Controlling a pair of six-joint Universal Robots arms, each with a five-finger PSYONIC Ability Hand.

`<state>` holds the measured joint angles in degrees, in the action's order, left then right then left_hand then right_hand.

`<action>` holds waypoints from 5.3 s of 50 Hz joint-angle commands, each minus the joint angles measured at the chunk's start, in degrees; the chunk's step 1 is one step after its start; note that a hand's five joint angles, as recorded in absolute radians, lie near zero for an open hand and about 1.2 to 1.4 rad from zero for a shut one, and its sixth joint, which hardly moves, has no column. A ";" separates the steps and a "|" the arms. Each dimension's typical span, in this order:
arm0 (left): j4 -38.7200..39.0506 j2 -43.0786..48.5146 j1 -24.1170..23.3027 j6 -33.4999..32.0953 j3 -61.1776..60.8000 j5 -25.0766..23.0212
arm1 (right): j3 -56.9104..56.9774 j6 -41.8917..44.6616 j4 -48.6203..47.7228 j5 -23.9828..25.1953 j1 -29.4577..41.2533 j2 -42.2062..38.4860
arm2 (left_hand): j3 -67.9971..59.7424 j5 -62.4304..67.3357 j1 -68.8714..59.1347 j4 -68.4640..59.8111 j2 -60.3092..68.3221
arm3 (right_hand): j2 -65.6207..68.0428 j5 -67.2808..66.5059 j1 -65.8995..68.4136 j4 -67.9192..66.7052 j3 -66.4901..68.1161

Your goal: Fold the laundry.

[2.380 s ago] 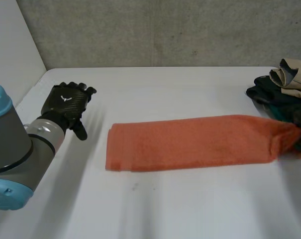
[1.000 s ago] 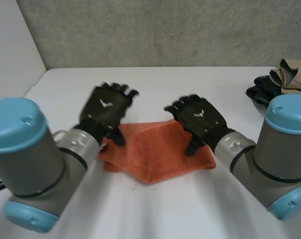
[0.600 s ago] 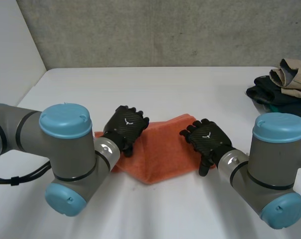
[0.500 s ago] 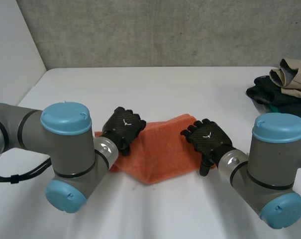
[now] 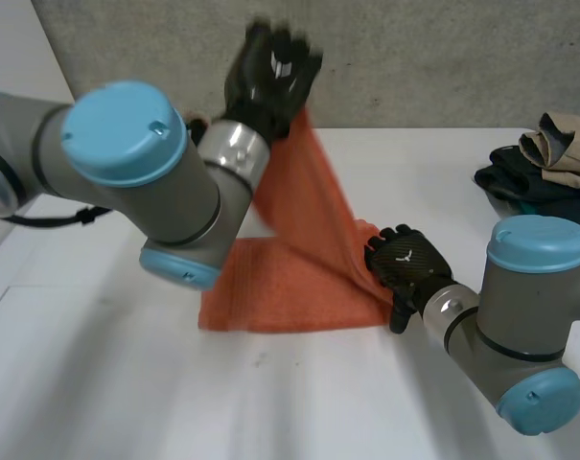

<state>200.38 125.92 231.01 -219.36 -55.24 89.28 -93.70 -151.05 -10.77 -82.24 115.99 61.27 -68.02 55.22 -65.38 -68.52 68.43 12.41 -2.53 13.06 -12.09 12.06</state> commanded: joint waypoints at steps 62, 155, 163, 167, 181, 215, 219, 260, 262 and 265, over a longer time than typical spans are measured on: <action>14.77 -14.30 8.58 4.29 -33.09 5.11 | 16.62 -20.77 7.08 -0.73 5.47 -11.26 | -11.98 14.78 -14.62 -11.48 11.57 | 27.62 -27.49 26.97 -27.94 27.97; 9.33 -17.20 -3.46 12.73 -42.93 6.69 | -1.22 -16.91 -2.85 6.82 -26.60 2.01 | -11.98 14.78 -14.62 -11.48 11.57 | 67.59 -67.47 66.94 -67.91 67.94; 9.33 -13.86 -6.63 13.17 -43.90 8.45 | -0.87 -16.38 -1.89 7.62 -29.07 1.57 | -11.98 14.78 -14.62 -11.48 11.57 | 67.59 -67.47 66.94 -67.91 67.94; 9.06 -13.16 -8.29 14.92 -44.16 8.36 | -1.04 -16.29 -0.48 8.23 -29.07 1.48 | -11.98 14.78 -14.62 -11.48 11.57 | 67.59 -67.47 66.94 -67.91 67.94; -2.18 -22.46 -13.14 17.65 -45.39 8.10 | -1.22 -6.80 -2.06 10.60 -29.24 0.87 | 58.02 -55.22 55.38 58.52 -58.43 | 67.59 -67.47 66.94 -67.91 67.94; -2.01 -15.80 -6.54 17.92 -42.24 0.20 | 5.62 5.67 19.91 15.61 -18.88 12.74 | 55.28 -52.49 52.65 55.78 -55.69 | 10.96 -10.84 10.31 -11.28 11.31; -2.36 -9.48 -7.42 18.27 -35.48 -1.04 | 9.84 8.83 19.03 15.36 -17.21 5.29 | 54.94 -52.15 52.31 55.45 -55.35 | 11.46 -11.34 10.81 -11.79 11.82; -2.36 -31.87 11.91 22.31 -32.91 8.54 | 22.98 -14.71 1.36 13.07 4.57 15.12 | 55.78 -52.99 53.15 56.29 -56.20 | 67.59 -67.47 66.94 -67.91 67.94; -2.36 -31.96 12.79 22.84 -34.14 8.54 | 19.89 -14.71 1.72 13.07 6.78 13.88 | 55.95 -53.16 53.32 56.46 -56.36 | 67.59 -67.47 66.94 -67.91 67.94; -2.36 -32.05 14.19 23.01 -36.16 8.36 | 15.14 -14.97 1.80 13.50 10.21 11.51 | 55.95 -53.16 53.32 56.46 -56.36 | 67.59 -67.47 66.94 -67.91 67.94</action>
<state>197.99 93.76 243.35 -197.22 -88.33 97.77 -70.21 -166.08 -10.18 -69.21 119.84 76.68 -12.30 2.81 -10.94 -11.64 12.03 67.40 -55.73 64.46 -68.58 68.14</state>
